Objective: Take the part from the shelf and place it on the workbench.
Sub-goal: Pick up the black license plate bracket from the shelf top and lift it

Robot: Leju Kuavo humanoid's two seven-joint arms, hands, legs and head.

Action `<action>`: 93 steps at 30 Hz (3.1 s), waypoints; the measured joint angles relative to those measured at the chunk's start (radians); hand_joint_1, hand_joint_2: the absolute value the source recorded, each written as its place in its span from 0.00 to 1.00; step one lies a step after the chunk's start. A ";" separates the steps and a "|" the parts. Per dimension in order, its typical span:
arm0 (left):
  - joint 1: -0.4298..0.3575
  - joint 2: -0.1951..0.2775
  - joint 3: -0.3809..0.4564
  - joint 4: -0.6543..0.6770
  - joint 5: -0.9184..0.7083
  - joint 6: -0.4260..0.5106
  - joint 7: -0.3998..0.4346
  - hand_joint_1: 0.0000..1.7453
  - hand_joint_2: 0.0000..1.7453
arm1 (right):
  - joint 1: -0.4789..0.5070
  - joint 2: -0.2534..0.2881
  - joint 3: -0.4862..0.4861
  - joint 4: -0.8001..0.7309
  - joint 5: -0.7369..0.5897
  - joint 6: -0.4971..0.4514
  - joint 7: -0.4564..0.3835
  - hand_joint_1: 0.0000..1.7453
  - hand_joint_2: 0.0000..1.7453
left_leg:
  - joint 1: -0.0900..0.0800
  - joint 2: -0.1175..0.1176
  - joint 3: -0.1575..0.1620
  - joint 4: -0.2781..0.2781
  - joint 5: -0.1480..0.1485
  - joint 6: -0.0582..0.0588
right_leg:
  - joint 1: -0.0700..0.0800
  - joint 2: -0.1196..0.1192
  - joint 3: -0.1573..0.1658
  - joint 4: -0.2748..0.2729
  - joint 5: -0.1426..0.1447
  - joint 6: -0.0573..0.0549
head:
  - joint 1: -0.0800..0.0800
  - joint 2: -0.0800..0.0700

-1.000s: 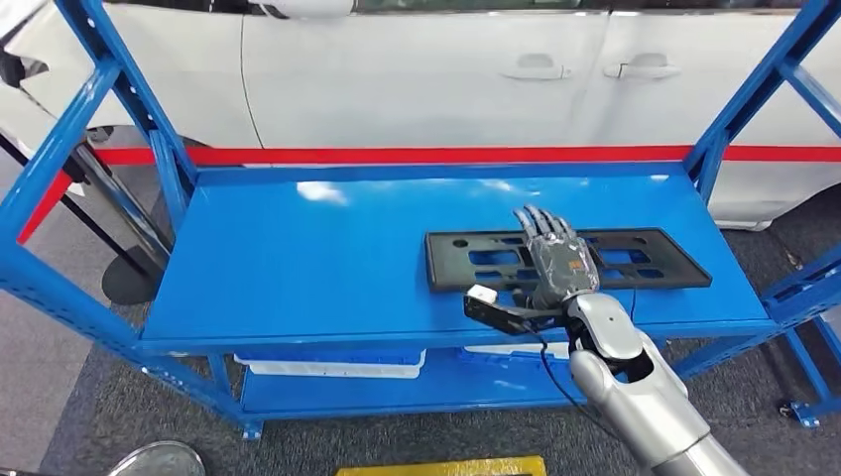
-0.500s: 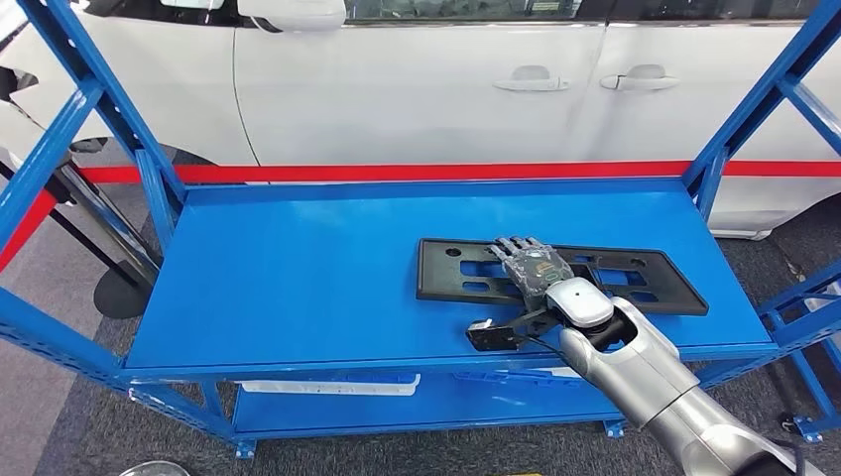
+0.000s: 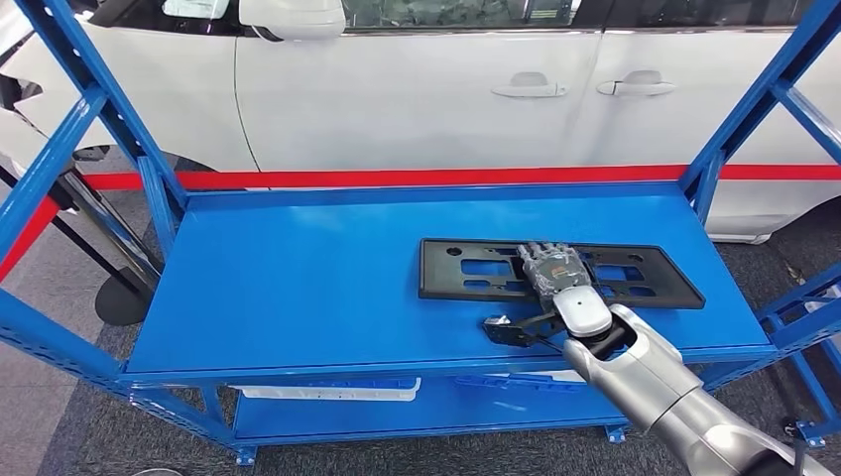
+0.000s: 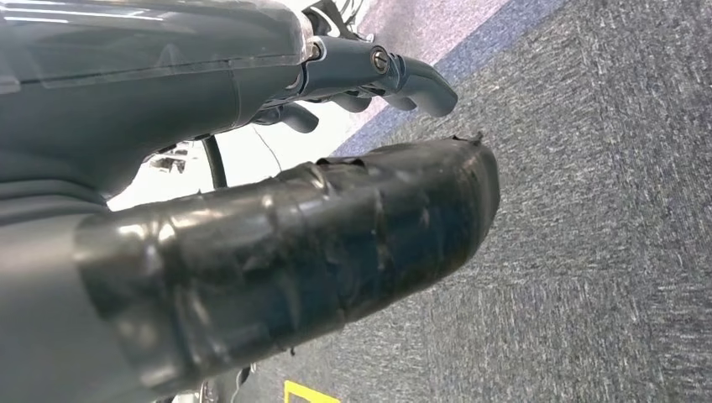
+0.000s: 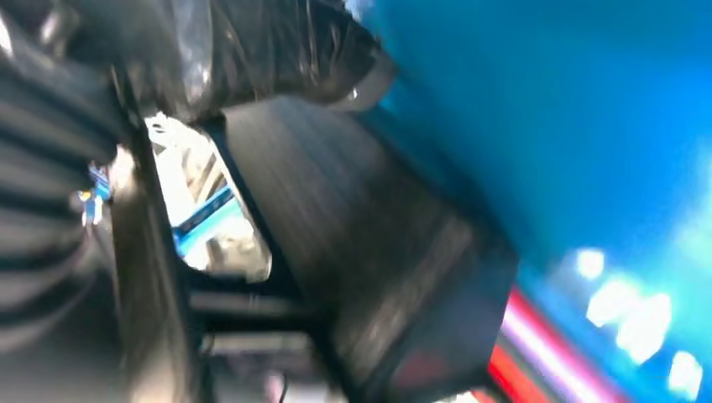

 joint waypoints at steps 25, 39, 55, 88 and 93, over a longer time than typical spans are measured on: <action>0.005 -0.032 0.072 0.000 0.028 -0.032 -0.006 0.00 1.00 | 0.163 0.045 -0.195 -0.188 -0.118 -0.222 -0.124 1.00 1.00 | -0.002 -0.002 -0.011 0.000 0.000 0.000 | -0.002 -0.001 -0.011 0.000 0.000 0.000 | 0.000 0.000; 0.016 -0.056 0.114 0.000 0.019 -0.015 -0.011 0.00 1.00 | 0.244 0.049 -0.298 -0.582 -0.295 -0.291 -0.190 1.00 1.00 | -0.003 -0.002 -0.012 0.000 0.000 0.000 | -0.003 -0.001 -0.013 0.001 0.000 0.000 | 0.000 0.000; 0.014 -0.058 0.135 -0.008 -0.041 -0.008 0.069 0.00 1.00 | 0.230 -0.026 -0.295 -0.911 -0.081 -0.477 -0.201 1.00 1.00 | -0.014 -0.002 -0.016 0.006 0.000 0.004 | -0.011 -0.002 -0.016 0.002 0.003 0.008 | 0.000 0.000; -0.013 -0.060 0.135 -0.007 -0.057 -0.025 0.099 0.00 1.00 | 0.187 -0.118 -0.174 -0.901 -0.020 -0.459 -0.135 1.00 1.00 | -0.005 -0.007 -0.025 0.038 -0.015 -0.004 | -0.032 -0.011 -0.107 0.041 0.066 0.034 | 0.001 0.000; -0.014 -0.061 0.135 -0.007 -0.057 -0.023 0.098 0.00 1.00 | 0.189 -0.118 -0.168 -0.896 -0.029 -0.445 -0.133 1.00 1.00 | -0.007 0.002 -0.086 0.035 0.044 0.025 | -0.038 -0.008 -0.165 0.227 -0.129 0.051 | 0.001 0.000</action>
